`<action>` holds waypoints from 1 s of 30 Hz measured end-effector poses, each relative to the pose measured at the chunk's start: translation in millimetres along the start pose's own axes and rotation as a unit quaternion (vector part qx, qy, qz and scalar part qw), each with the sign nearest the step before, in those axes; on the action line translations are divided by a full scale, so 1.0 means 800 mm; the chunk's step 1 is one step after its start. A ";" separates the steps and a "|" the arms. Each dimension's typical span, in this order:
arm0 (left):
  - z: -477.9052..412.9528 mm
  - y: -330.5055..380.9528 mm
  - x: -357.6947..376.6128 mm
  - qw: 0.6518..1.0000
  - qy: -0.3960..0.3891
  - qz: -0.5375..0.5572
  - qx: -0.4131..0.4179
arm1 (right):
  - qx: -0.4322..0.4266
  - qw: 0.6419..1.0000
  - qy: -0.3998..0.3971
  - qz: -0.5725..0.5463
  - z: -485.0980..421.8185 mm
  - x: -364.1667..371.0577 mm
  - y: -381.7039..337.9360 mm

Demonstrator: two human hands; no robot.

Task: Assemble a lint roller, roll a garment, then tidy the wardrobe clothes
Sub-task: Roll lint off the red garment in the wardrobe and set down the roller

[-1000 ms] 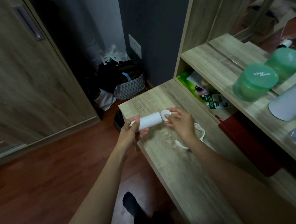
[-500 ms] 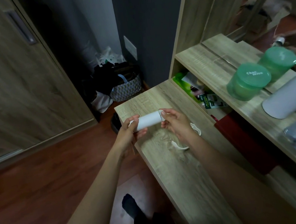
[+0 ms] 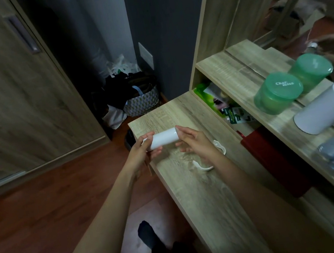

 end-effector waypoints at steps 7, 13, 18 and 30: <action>0.005 0.008 -0.009 0.999 -0.026 -0.007 -0.031 | -0.027 0.993 -0.058 0.102 0.001 -0.003 -0.006; 0.007 0.015 -0.014 0.998 -0.049 -0.026 -0.042 | -0.040 0.988 -0.053 0.141 0.001 -0.006 -0.010; 0.011 0.011 -0.011 0.997 -0.054 -0.018 -0.057 | -0.036 0.985 -0.044 0.161 0.002 -0.012 -0.008; 0.011 0.008 -0.016 0.998 -0.033 0.013 -0.050 | -0.021 0.997 0.008 0.072 0.004 -0.018 -0.010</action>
Point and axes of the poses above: each hand's wrist, its own z-axis away from the middle knuckle, its own x-axis out of the palm, y = z × x, the point moved 4 cm from there along -z, towards the middle knuckle, and after that the axes turned 14 degrees about -z, right-handed, at the moved point
